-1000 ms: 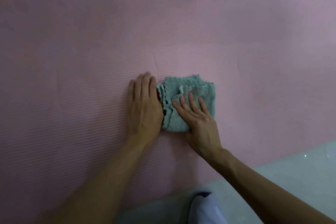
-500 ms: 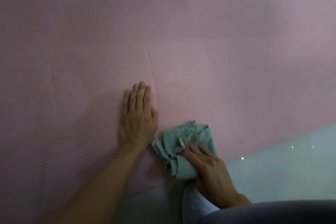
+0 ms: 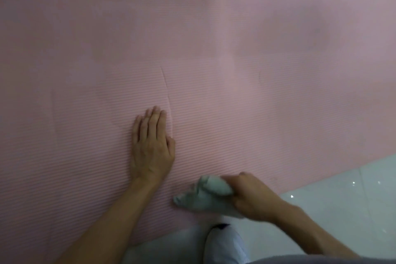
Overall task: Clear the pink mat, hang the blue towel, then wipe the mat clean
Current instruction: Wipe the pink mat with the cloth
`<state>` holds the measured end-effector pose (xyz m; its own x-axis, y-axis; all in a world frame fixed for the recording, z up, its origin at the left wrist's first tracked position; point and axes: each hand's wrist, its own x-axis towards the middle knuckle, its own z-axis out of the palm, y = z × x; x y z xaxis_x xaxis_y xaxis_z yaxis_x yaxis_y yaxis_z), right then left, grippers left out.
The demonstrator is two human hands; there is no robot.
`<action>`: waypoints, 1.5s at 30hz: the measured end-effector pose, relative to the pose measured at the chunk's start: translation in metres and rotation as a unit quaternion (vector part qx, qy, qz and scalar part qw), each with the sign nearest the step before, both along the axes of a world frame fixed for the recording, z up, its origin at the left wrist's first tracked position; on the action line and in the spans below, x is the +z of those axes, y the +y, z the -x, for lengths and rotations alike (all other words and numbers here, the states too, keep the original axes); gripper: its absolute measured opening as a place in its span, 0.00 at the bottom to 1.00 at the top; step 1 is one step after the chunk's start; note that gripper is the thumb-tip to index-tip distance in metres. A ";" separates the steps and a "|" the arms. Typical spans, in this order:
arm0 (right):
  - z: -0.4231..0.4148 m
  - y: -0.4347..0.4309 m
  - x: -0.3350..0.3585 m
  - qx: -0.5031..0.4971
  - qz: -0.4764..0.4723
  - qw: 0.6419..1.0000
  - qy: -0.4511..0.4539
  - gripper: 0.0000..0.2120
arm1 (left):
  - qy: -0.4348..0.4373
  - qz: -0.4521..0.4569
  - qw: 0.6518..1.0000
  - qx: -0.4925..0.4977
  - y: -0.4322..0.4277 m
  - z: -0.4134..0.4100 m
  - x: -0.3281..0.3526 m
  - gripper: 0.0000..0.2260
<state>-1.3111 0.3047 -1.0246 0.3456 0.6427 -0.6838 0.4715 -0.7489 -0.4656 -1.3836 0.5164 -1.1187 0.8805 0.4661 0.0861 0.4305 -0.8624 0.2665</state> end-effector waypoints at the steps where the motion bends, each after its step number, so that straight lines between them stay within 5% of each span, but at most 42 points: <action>1: -0.018 0.008 0.006 -0.049 -0.016 0.999 0.014 0.19 | -0.004 0.005 1.000 0.007 0.002 -0.006 0.003 0.21; 4: -0.074 0.027 0.021 -0.215 -0.096 0.972 -0.004 0.07 | -0.009 0.018 1.000 -0.003 0.013 -0.038 0.016 0.18; 6: -0.106 0.039 0.026 -0.316 -0.120 0.941 -0.024 0.09 | -0.014 0.014 0.999 -0.036 0.020 -0.066 0.021 0.20; 9: -0.147 0.058 0.025 -0.471 -0.183 0.862 0.044 0.05 | -0.003 0.020 0.998 -0.051 0.019 -0.112 0.020 0.24; 12: -0.182 0.076 0.019 -0.570 -0.213 0.779 0.149 0.11 | 0.045 0.029 0.996 -0.069 0.013 -0.139 0.009 0.26; 14: -0.205 0.087 0.012 -0.579 -0.205 0.767 0.184 0.16 | 0.050 0.013 0.995 -0.079 0.011 -0.140 -0.005 0.25; 21: -0.291 0.139 0.024 -0.505 -0.226 0.826 0.110 0.23 | 0.050 -0.011 0.995 -0.083 0.013 -0.138 -0.012 0.25; 25: -0.330 0.176 0.037 -0.412 -0.271 0.850 -0.184 0.20 | 0.048 0.003 0.996 -0.075 0.012 -0.138 -0.009 0.25; 28: -0.350 0.203 0.034 -0.264 -0.265 0.830 -0.413 0.16 | 0.028 0.003 0.997 -0.074 0.012 -0.139 -0.009 0.24; 31: -0.360 0.222 0.021 -0.146 -0.241 0.808 -0.518 0.15 | 0.007 0.009 0.997 -0.072 0.012 -0.139 -0.009 0.24; 33: -0.361 0.230 0.003 -0.093 -0.207 0.825 -0.517 0.17 | -0.011 0.016 0.997 -0.070 0.013 -0.139 -0.009 0.24; 37: -0.337 0.233 -0.053 -0.008 -0.064 0.917 -0.393 0.26 | -0.042 0.023 0.996 -0.073 0.014 -0.139 -0.011 0.24; 45: -0.329 0.204 -0.061 0.029 -0.083 0.916 -0.392 0.31 | -0.045 0.027 0.996 -0.068 0.016 -0.138 -0.011 0.24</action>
